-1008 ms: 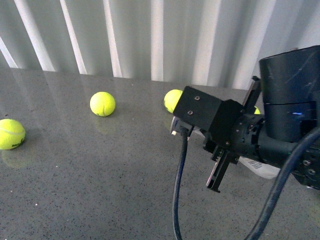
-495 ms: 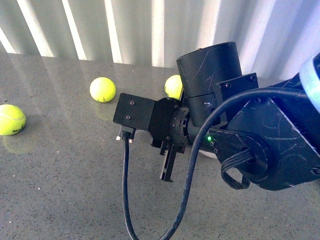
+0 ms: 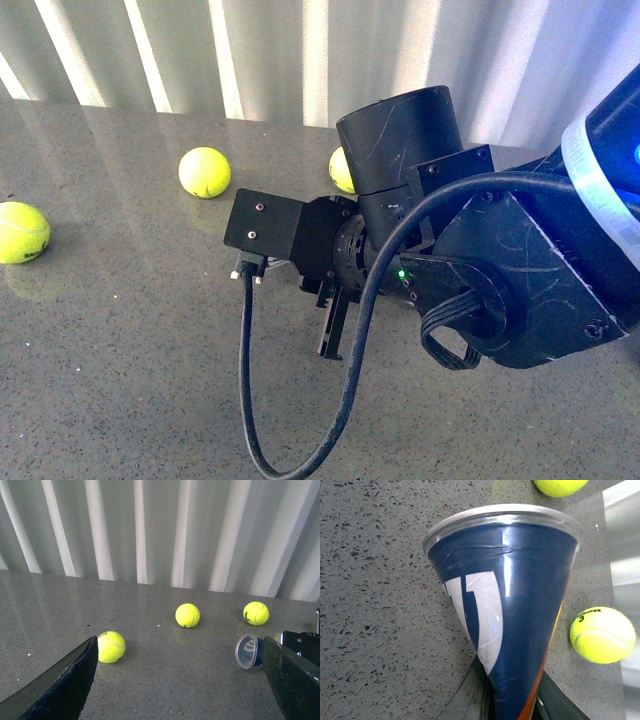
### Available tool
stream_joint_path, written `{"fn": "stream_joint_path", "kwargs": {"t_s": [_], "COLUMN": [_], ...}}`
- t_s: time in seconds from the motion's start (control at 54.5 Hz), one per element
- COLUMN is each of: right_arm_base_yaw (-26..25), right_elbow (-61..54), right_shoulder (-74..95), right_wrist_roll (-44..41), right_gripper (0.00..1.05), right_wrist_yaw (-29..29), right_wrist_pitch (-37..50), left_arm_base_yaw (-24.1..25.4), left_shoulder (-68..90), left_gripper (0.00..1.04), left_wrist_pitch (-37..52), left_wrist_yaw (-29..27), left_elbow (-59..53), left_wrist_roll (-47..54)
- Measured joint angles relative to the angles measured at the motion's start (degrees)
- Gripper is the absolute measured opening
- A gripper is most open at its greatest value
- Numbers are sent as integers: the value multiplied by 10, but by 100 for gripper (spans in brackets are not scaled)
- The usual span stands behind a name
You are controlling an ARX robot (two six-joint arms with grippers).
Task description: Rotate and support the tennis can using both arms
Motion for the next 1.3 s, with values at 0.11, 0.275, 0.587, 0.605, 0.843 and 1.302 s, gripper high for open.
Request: {"fn": "stream_joint_path", "kwargs": {"t_s": [0.11, 0.275, 0.587, 0.605, 0.843, 1.302], "right_arm_base_yaw": [1, 2, -2, -2, -3, -49], "right_elbow": [2, 2, -18, -19, -47, -206], "right_shoulder": [3, 6, 2, 1, -32, -166], "right_wrist_roll": [0, 9, 32, 33, 60, 142], "right_gripper": [7, 30, 81, 83, 97, 97], "right_wrist_yaw": [5, 4, 7, 8, 12, 8], "right_wrist_pitch": [0, 1, 16, 17, 33, 85], "left_arm_base_yaw": [0, 0, 0, 0, 0, 0], "left_shoulder": [0, 0, 0, 0, 0, 0], "left_gripper": [98, 98, 98, 98, 98, 98], "left_wrist_pitch": [0, 0, 0, 0, 0, 0], "left_wrist_yaw": [0, 0, 0, 0, 0, 0], "left_elbow": [0, 0, 0, 0, 0, 0], "left_wrist_roll": [0, 0, 0, 0, 0, 0]}}
